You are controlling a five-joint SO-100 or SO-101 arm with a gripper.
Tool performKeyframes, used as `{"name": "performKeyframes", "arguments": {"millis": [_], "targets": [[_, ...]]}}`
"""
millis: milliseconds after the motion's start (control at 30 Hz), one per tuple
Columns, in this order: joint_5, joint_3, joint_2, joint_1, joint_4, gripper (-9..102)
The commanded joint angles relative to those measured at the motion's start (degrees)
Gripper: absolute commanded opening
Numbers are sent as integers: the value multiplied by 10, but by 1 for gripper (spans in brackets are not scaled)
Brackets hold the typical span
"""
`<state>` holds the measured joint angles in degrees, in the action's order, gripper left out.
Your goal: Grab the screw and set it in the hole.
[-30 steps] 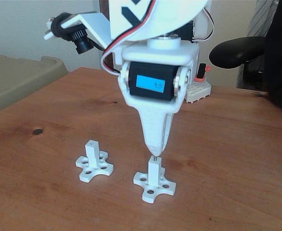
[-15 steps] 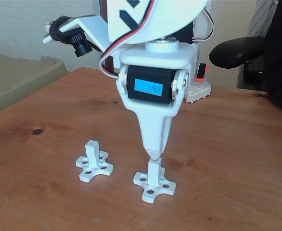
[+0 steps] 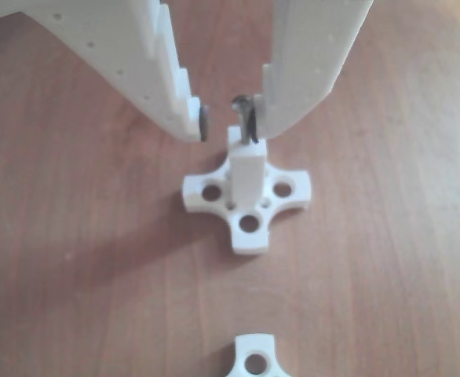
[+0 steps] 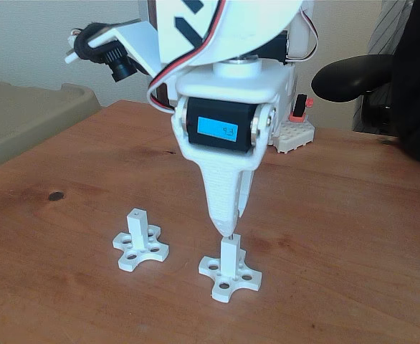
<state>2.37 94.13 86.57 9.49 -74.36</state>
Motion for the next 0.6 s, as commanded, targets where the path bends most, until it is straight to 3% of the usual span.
{"name": "performKeyframes", "arguments": {"millis": [0,567], "targets": [[-6,-49,23,-5,-3,7],[-18,-57,19,-33,16,8]]}}
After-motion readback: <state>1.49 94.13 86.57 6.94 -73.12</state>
